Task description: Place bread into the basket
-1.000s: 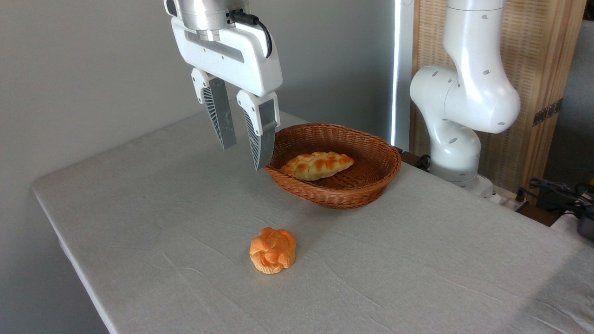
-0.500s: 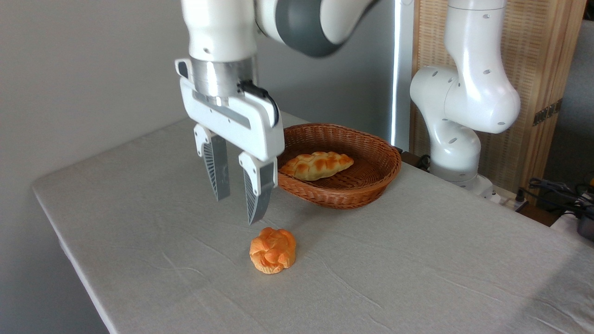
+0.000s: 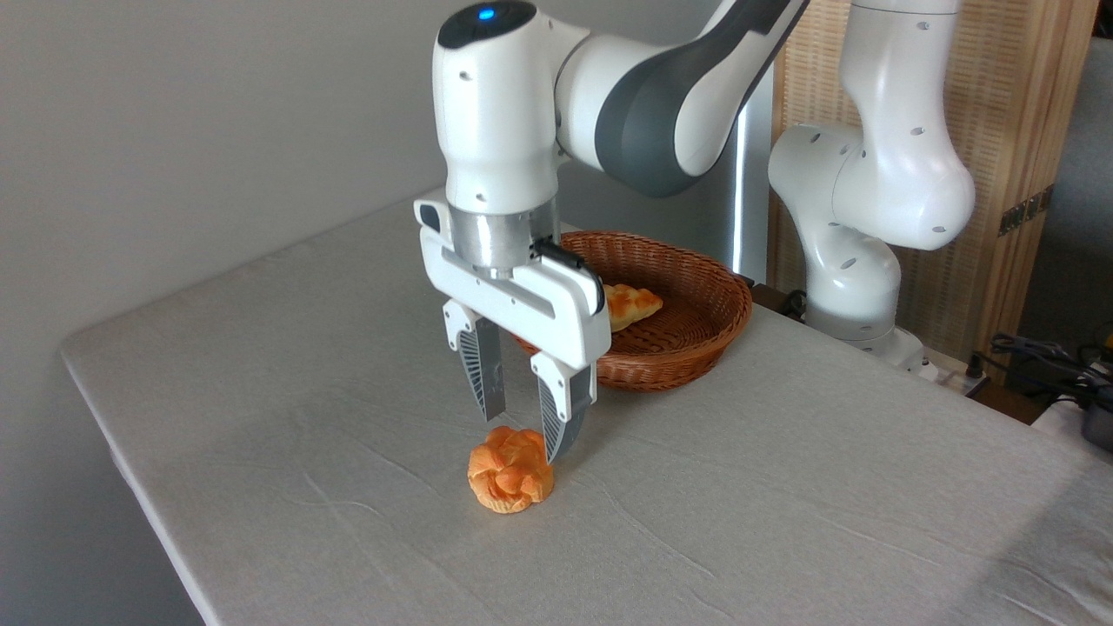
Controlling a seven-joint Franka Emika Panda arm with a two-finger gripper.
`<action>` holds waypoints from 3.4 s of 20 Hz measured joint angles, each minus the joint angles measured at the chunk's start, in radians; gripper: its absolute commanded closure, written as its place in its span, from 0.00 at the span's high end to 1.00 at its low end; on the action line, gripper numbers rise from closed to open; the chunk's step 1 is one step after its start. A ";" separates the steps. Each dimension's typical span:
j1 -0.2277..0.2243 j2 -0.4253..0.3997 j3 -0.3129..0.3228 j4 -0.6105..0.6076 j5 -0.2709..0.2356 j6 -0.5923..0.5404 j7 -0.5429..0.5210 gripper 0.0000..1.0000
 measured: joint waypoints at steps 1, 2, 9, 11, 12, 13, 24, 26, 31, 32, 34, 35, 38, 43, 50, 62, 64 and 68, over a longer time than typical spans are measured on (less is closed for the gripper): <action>-0.002 0.011 0.000 -0.001 0.000 0.011 0.000 1.00; -0.005 0.021 0.000 -0.001 0.000 0.017 0.000 1.00; -0.011 0.084 0.000 -0.001 -0.047 0.057 0.000 0.48; -0.011 0.096 0.000 -0.001 -0.061 0.071 0.000 0.24; -0.011 0.099 0.000 -0.001 -0.062 0.073 0.000 0.22; -0.011 0.100 0.000 -0.001 -0.062 0.074 0.000 0.22; -0.006 0.101 0.004 0.001 -0.049 0.074 0.038 0.22; -0.006 0.094 0.006 0.008 -0.049 0.072 0.038 0.22; -0.007 -0.040 0.030 0.061 -0.083 -0.196 0.039 0.45; -0.011 -0.092 0.029 0.067 -0.094 -0.288 0.040 0.46; -0.029 -0.182 0.026 0.068 -0.104 -0.436 0.044 0.46; -0.041 -0.225 0.024 0.067 -0.105 -0.506 0.053 0.51; -0.055 -0.302 -0.010 0.053 -0.107 -0.662 0.087 1.00; -0.067 -0.247 -0.113 0.009 -0.107 -0.679 0.112 1.00; -0.074 -0.159 -0.265 0.002 -0.034 -0.679 0.123 1.00; -0.040 -0.170 -0.172 0.167 0.217 -0.598 0.251 1.00; -0.036 -0.138 -0.148 0.240 0.209 -0.585 0.251 1.00; -0.033 0.007 -0.060 0.466 0.068 -0.578 0.222 1.00</action>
